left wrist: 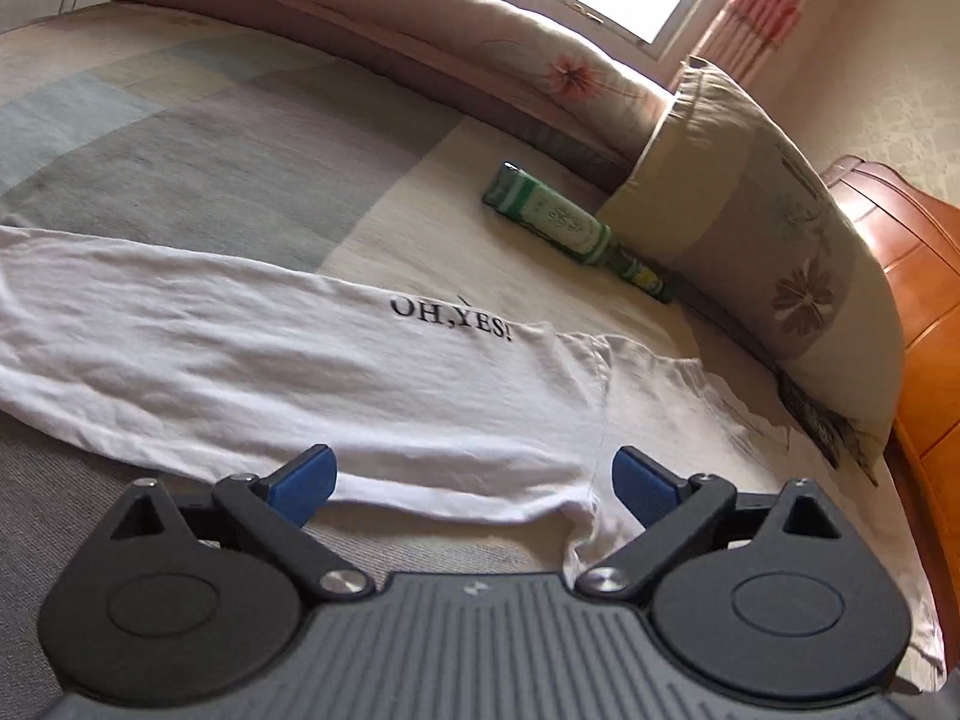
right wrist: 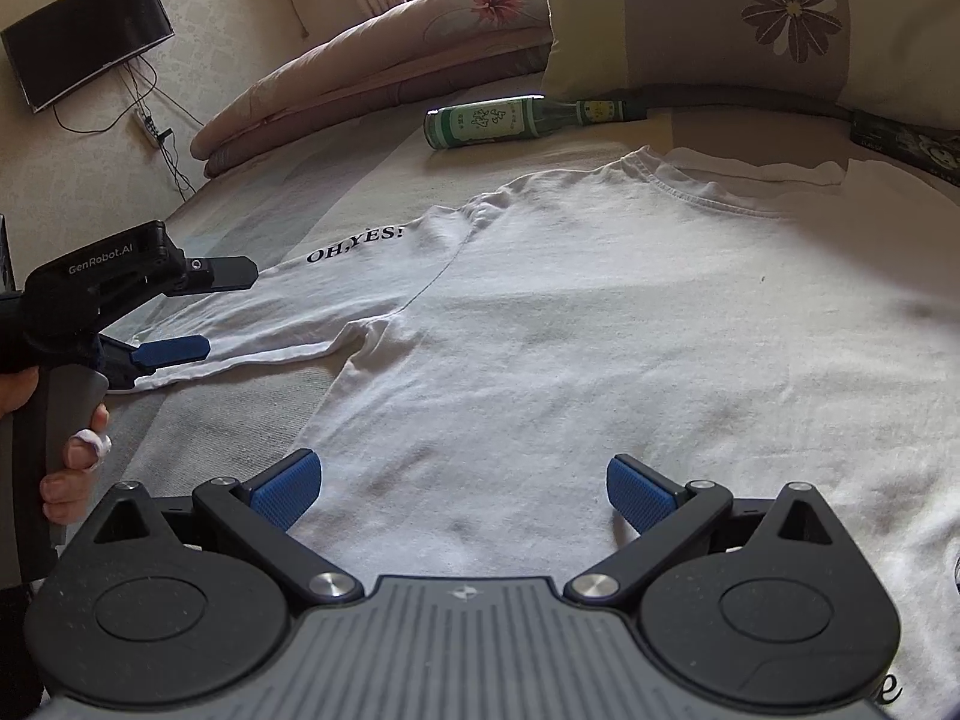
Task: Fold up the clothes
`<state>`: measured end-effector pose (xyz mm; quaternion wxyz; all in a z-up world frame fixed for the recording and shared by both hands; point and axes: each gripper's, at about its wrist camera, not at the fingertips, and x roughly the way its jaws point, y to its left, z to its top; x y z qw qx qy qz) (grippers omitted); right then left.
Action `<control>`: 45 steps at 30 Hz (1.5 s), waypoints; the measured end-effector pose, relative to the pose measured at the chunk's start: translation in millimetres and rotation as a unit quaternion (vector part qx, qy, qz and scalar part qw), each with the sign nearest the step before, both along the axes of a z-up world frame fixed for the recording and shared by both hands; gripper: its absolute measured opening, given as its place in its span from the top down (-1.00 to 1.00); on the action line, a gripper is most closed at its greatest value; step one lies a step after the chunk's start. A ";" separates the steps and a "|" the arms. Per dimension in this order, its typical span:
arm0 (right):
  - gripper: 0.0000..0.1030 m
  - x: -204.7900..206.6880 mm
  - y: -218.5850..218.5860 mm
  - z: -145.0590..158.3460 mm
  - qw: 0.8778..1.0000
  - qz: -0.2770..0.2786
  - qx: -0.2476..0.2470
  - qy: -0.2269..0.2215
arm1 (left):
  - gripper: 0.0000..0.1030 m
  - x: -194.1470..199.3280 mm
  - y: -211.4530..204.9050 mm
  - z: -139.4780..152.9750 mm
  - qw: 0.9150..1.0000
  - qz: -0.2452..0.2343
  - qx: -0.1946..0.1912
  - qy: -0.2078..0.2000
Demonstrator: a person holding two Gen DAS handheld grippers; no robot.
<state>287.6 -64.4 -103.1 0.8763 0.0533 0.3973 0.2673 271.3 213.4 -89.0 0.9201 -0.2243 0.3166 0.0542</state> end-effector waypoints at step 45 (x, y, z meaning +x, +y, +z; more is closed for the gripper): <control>-1.00 -201.3 -36.7 -7.6 0.984 -0.097 -0.138 -0.064 | -0.94 -69.8 -154.7 57.8 0.960 -0.262 0.101 -0.010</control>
